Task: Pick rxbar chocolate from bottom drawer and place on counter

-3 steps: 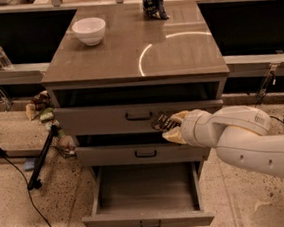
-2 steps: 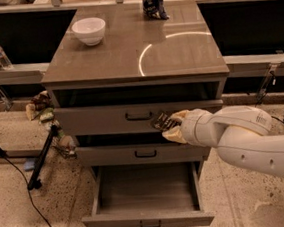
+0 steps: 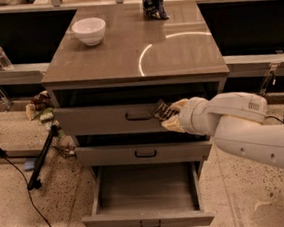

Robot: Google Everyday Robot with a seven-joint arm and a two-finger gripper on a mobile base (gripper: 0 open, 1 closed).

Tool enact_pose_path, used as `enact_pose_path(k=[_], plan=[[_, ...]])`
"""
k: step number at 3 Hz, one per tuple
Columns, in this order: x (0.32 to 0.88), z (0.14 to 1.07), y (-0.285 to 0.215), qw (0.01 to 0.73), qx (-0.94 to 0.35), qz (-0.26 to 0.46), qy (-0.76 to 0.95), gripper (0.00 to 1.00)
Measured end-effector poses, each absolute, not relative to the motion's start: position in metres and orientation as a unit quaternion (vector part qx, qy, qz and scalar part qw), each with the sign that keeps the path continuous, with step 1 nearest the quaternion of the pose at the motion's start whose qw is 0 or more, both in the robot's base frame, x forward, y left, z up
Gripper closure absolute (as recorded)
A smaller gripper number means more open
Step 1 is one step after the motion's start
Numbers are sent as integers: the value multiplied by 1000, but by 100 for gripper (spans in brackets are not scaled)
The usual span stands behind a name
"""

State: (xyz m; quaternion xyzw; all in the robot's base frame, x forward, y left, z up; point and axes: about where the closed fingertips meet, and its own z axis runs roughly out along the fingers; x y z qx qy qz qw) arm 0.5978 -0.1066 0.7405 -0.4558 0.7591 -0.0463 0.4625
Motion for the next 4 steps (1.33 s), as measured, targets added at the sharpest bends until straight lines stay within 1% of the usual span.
enact_pose_path(k=[1,2,3,4], plan=[[615,767,-120,478,-457,-74,746,100],[618,788,-134,503,-461,-70,728,100],[630,806,-176,522,-441,-50,728,100],[641,856,-208,548,-439,-33,711,100]])
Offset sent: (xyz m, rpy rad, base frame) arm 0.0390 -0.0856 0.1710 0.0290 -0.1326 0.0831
